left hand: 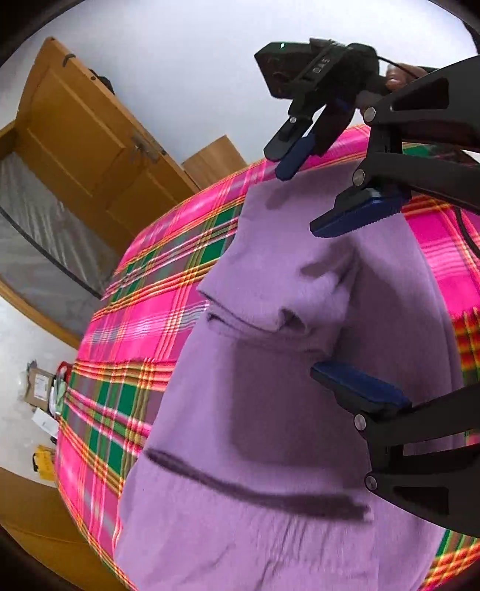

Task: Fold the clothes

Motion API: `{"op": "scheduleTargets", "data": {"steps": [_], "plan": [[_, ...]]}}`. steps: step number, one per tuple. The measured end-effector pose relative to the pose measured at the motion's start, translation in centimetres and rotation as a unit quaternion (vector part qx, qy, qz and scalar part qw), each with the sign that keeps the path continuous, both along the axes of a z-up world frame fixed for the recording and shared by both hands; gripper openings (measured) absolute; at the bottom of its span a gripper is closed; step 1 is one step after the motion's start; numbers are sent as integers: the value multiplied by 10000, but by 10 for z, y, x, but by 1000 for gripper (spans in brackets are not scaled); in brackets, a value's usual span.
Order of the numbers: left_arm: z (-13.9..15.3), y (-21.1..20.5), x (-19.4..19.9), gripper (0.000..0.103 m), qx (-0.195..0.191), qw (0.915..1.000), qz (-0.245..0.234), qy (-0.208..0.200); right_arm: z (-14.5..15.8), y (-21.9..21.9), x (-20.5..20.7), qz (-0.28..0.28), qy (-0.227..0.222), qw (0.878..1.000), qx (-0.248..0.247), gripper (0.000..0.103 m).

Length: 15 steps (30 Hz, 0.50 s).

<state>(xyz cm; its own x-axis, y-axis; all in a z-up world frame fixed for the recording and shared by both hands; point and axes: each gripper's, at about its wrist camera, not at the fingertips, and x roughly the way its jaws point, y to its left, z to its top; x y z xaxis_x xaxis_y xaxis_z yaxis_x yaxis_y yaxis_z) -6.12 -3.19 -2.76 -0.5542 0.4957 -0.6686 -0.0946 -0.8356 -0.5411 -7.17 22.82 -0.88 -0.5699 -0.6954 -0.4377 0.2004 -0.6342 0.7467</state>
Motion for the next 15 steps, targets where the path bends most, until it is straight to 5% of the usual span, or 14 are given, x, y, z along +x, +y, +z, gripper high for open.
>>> {"op": "scheduleTargets", "data": {"steps": [5,10,15], "plan": [[1,11,-6,65,-111,9997,178,-134,2,9,1,-49,64,10000,-26,35],[-5,5,-19,17,-23,9982,427,-415,-3,17,1,-140,18,9999,-80,35],[5,6,-14,12,108,9992,380,-104,-5,30,4,-322,3,9994,-102,35]]}}
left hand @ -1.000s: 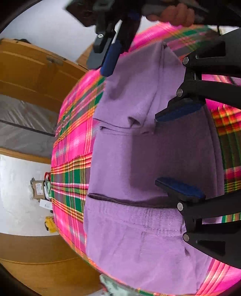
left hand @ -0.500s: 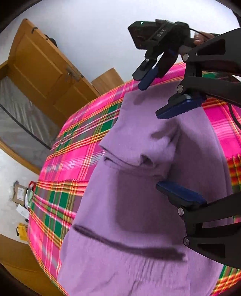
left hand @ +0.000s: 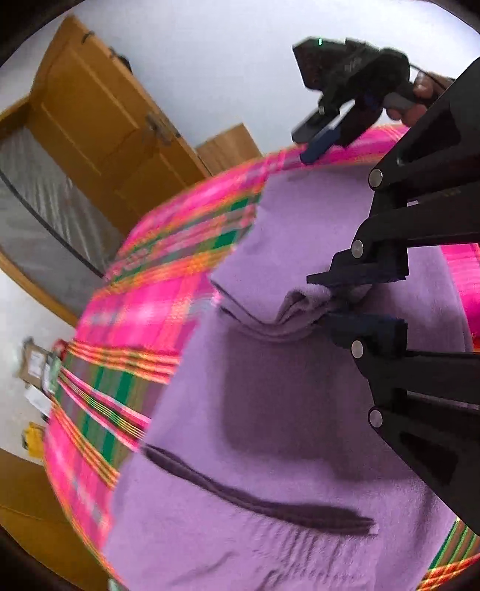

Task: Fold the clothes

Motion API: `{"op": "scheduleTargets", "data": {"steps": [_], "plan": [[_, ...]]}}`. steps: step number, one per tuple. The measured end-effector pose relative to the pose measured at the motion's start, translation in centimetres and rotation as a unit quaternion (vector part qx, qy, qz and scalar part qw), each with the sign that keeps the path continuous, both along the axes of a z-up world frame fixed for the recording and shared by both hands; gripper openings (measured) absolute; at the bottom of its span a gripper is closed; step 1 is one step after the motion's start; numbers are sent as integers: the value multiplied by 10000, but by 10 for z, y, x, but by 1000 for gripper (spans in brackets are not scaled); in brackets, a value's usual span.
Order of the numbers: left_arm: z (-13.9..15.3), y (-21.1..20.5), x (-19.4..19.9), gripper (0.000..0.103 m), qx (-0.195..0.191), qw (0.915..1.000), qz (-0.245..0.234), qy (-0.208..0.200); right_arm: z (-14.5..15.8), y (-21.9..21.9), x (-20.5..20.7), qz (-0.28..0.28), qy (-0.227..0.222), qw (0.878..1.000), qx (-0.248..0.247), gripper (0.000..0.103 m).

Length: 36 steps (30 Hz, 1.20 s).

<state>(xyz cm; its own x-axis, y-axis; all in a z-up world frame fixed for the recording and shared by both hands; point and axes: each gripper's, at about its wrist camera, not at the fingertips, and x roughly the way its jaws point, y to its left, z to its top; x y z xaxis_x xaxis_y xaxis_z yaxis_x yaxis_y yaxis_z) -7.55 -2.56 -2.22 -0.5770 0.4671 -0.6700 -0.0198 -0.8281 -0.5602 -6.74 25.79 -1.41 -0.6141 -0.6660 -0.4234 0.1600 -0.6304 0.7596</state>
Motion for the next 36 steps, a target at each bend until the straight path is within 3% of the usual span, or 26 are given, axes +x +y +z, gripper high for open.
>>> {"op": "scheduleTargets", "data": {"steps": [3,6,16,23,31,33,36], "plan": [[20,-1,6,12,-44,9990,-4,445,1,8,3,-134,8,9999,35,35],[24,-10,13,12,-195,9981,91,581,0,15,6,-235,-18,9997,56,35],[-11,-40,37,12,-521,9981,295,173,-5,10,6,-209,-91,9992,338,35],[-11,-44,45,15,-650,9976,17,222,-4,7,4,-236,-151,9982,522,35],[8,-53,61,17,-772,9960,88,439,-2,7,3,-286,-91,9970,715,34],[17,-48,56,17,-838,9948,21,582,1,1,0,-188,-42,9966,802,25],[26,-32,37,20,-848,9931,-264,764,5,-11,-7,-17,35,9952,981,19]]}}
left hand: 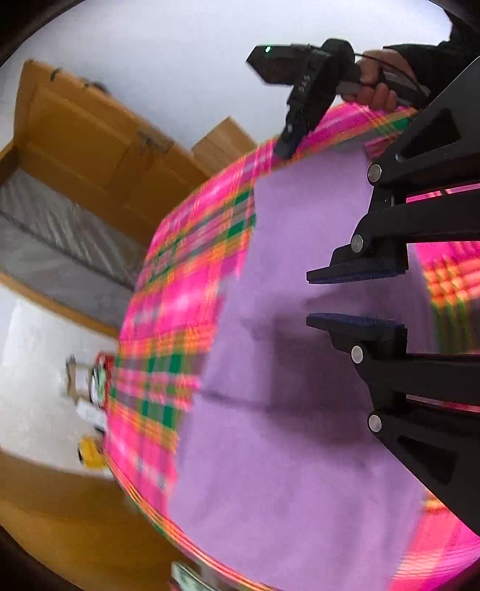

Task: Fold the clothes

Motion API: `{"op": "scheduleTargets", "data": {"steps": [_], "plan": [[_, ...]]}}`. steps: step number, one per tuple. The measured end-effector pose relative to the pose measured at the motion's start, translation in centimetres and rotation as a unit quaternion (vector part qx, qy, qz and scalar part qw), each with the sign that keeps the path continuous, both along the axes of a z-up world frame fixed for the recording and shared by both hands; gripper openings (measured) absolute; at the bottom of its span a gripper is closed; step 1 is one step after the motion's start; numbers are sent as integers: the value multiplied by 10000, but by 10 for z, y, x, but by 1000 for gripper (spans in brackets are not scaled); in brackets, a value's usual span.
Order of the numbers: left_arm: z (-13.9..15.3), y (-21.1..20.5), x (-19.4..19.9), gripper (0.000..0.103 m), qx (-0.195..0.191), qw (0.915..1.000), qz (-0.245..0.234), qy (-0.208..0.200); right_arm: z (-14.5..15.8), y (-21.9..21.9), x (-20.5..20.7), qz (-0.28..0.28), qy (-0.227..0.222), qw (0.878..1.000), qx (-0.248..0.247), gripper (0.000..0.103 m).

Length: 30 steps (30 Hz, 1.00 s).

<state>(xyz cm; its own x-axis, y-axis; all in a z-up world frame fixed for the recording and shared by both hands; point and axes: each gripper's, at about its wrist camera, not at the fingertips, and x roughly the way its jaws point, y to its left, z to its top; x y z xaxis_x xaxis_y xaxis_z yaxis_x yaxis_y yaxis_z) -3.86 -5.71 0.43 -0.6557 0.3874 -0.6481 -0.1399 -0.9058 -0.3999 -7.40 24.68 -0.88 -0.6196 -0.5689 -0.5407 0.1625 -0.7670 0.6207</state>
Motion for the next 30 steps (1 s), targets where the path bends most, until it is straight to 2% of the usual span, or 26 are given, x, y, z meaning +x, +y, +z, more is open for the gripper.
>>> {"op": "scheduleTargets", "data": {"steps": [1,4,7,8,9,15,23,27,30], "plan": [[2,6,-7,27,-54,10000,-33,36,2,-6,-3,74,34,9999,91,19],[-2,27,-36,30,-251,9995,-159,76,3,-25,-17,281,38,9986,455,17],[-20,37,-68,30,-340,9989,-134,-295,-3,-35,-35,316,-78,9966,753,15],[-28,36,-76,28,-362,9982,-80,-465,-6,-35,-41,286,-131,9963,800,11],[-30,32,-78,29,-228,9990,-6,-390,-10,-33,-47,221,-197,9963,802,4],[-30,19,-69,29,56,9993,16,-362,-24,-19,-59,115,-343,9985,408,0],[-30,13,-25,29,-108,9998,-76,-172,-5,-16,3,464,18,9975,538,4],[-33,14,-16,29,-182,9998,-111,-50,-9,-18,32,716,-79,9936,874,4],[-33,13,-16,29,-197,9997,-100,-52,-16,-17,43,783,-214,9878,1332,5]]}}
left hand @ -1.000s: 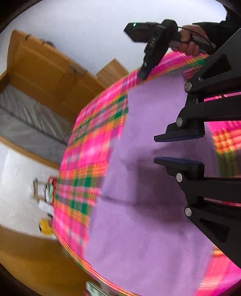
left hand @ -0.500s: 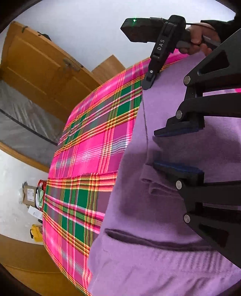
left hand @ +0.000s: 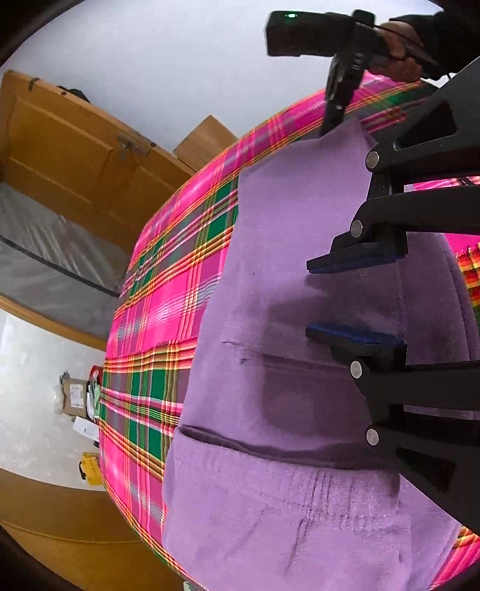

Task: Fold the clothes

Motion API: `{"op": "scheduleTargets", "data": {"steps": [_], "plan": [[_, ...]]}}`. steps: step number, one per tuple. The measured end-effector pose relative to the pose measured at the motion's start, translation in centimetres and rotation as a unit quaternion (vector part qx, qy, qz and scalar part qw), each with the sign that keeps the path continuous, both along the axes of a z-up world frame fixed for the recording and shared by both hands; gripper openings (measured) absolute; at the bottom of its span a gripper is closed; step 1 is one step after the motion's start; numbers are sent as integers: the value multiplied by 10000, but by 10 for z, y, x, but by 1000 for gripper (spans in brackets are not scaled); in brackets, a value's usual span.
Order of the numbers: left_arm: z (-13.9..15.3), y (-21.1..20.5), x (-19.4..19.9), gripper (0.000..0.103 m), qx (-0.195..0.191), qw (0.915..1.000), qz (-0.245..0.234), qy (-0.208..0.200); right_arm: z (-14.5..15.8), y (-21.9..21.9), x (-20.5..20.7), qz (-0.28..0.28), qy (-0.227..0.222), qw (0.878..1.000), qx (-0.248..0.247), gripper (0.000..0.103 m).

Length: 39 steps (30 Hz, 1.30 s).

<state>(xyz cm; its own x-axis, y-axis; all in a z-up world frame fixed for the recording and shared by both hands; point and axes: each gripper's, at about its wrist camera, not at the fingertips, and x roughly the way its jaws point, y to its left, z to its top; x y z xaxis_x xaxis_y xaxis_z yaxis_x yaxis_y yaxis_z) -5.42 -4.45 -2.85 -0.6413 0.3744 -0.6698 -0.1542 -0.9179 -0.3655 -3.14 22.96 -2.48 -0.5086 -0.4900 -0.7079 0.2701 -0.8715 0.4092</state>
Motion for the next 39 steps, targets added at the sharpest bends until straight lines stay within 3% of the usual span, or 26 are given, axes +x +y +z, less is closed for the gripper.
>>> {"op": "scheduleTargets", "data": {"steps": [4,8,14,17,20,24,30,39], "plan": [[3,1,7,29,-49,10000,1,6,11,8,19,-164,151,9995,240,5],[2,1,14,29,-51,10000,-39,0,27,-5,35,231,520,9983,117,6],[0,0,20,29,-9,10000,-68,10,13,-27,37,583,234,9957,675,5],[0,0,21,31,26,10000,-88,5,24,-26,40,498,357,9941,890,7],[0,0,21,33,59,9999,-118,4,35,-29,37,481,601,9948,660,7],[0,1,25,34,46,9999,-142,9,12,-44,21,602,211,9944,837,4],[6,-1,30,34,69,9997,-223,45,23,-35,11,342,416,9977,422,6],[19,8,-23,34,-15,9996,-249,165,15,-35,-34,-135,328,9993,-101,7]]}}
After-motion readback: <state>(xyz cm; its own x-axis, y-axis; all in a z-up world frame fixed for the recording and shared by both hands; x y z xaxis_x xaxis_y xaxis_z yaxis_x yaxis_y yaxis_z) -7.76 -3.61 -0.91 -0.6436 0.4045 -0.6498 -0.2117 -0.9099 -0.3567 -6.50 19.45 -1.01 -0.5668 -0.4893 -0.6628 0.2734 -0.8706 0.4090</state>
